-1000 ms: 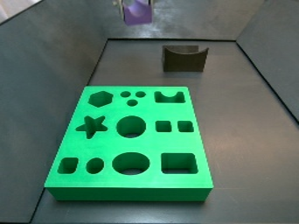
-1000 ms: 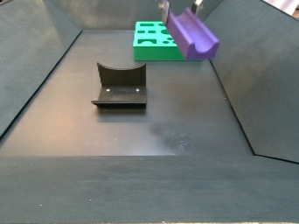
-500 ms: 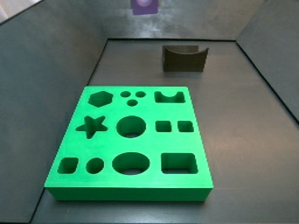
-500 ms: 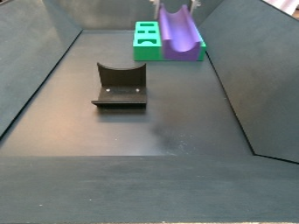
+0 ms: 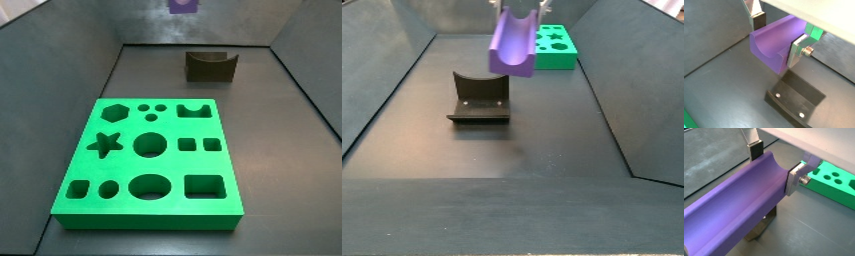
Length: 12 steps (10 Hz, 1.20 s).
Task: Pick up the arch object. Move up. Place the arch object on the fixture. Regrasp the arch object. Move to above the board. Insert the arch object.
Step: Place the arch object on the fixture.
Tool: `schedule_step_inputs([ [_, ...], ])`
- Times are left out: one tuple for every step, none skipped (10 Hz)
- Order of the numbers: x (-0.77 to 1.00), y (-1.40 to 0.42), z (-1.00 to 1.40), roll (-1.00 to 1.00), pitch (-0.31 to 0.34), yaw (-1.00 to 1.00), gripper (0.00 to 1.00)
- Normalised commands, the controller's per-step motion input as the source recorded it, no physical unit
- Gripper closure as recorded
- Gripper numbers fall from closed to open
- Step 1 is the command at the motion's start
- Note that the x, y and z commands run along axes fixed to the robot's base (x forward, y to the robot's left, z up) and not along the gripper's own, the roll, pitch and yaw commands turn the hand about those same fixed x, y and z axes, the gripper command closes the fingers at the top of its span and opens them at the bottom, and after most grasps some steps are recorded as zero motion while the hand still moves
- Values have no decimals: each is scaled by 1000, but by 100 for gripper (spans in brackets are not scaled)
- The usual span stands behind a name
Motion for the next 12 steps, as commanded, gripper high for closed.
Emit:
schedule_step_inputs([
  [583,61,-2,-36,84,-49,100],
  [438,44,2,-35,104,-39,100],
  [334,35,3,-33,118,-35,100],
  [239,26,5,-32,131,-33,100],
  [718,-533,-51,-1000,174,87,100],
  [646,-495,-45,-1000,173,85,100],
  [565,-268,-32,-1000,177,73,100],
  [451,-114,-10,-1000,187,59,100],
  [366,-59,-7,-1000,194,50,100],
  [280,-17,-9,-1000,200,38,100],
  [197,6,-9,-1000,208,25,100],
  [93,21,-4,-1000,216,5,100],
])
